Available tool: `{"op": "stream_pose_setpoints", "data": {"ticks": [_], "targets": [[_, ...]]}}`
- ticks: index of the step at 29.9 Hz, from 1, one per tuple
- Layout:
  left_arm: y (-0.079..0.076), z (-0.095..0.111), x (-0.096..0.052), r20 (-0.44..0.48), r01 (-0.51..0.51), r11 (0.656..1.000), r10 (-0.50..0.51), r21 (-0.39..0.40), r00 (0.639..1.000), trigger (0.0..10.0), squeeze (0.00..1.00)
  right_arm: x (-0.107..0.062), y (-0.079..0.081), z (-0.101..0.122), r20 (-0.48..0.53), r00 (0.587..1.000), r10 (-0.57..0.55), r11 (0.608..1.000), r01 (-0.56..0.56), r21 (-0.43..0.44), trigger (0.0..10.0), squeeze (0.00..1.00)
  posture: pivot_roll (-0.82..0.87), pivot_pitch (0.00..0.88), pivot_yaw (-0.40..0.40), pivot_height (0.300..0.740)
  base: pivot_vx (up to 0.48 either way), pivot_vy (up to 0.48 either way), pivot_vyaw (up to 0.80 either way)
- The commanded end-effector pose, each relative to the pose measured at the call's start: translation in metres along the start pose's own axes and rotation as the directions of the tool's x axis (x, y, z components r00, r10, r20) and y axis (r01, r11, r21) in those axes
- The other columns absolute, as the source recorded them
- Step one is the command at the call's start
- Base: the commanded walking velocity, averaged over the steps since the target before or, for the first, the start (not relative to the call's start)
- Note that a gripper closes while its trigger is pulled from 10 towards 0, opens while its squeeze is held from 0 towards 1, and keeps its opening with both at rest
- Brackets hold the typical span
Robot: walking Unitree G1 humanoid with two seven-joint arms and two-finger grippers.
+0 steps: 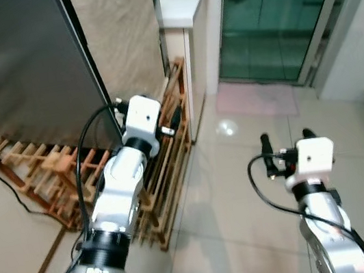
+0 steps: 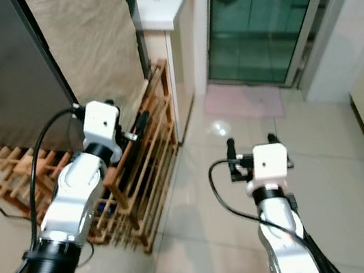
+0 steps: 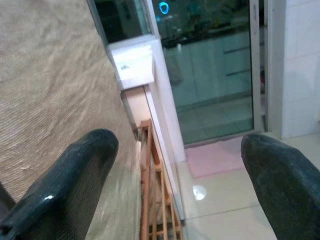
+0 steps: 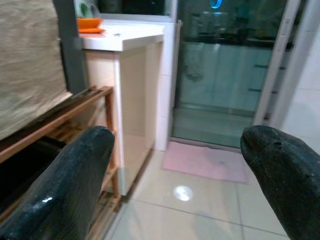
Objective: Restocking fridge
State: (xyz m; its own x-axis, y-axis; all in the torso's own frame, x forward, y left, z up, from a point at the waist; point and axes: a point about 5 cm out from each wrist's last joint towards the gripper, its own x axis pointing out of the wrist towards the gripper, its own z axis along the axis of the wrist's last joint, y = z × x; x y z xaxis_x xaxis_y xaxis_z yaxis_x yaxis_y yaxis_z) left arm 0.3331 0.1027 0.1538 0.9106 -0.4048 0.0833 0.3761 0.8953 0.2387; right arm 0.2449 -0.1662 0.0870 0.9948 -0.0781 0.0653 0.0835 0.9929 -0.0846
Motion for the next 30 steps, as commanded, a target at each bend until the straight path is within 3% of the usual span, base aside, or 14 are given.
{"op": "stream_pose_setpoints", "data": {"ticks": [1, 15, 21, 27, 30], "targets": [[-0.0016, 0.0051, -0.0017, 0.038, 0.029, 0.999, -0.028, -0.019, 0.999, 10.0, 0.00, -0.0007, -0.0005, 0.0001, 0.005, 1.000, -0.003, 1.000, 0.003, -0.003, 10.0, 0.00, 0.04, 0.008, 0.020, 0.728, 0.409, -0.244, 0.00], [0.0021, 0.0030, -0.0013, 0.036, 0.020, 1.000, -0.020, -0.013, 0.999, 10.0, 0.00, 0.0000, -0.0011, -0.0024, 0.003, 1.000, -0.002, 1.000, 0.002, -0.007, 10.0, 0.00, 0.04, 0.000, 0.021, 0.728, 0.452, 0.000, 0.00], [0.0025, 0.0001, -0.0010, 0.013, 0.008, 1.000, -0.008, -0.006, 1.000, 10.0, 0.00, -0.0003, -0.0018, -0.0033, 0.002, 1.000, 0.002, 1.000, -0.002, -0.010, 10.0, 0.00, 0.05, 0.000, 0.017, 0.728, 0.000, 0.000, 0.00], [-0.0010, 0.0044, -0.0026, 0.053, 0.046, 0.997, -0.050, 0.062, 0.997, 10.0, 0.00, -0.0006, -0.0021, -0.0043, 0.000, 1.000, 0.006, 1.000, -0.006, -0.014, 10.0, 0.00, 0.04, 0.000, 0.014, 0.728, 0.000, 0.000, 0.00], [-0.0021, 0.0035, -0.0026, 0.046, 0.060, 0.997, -0.062, 0.048, 0.997, 10.0, 0.00, -0.0003, -0.0020, -0.0041, 0.002, 1.000, 0.007, 1.000, -0.007, -0.014, 10.0, 0.00, 0.04, 0.000, 0.013, 0.728, 0.000, 0.000, 0.00]]}}
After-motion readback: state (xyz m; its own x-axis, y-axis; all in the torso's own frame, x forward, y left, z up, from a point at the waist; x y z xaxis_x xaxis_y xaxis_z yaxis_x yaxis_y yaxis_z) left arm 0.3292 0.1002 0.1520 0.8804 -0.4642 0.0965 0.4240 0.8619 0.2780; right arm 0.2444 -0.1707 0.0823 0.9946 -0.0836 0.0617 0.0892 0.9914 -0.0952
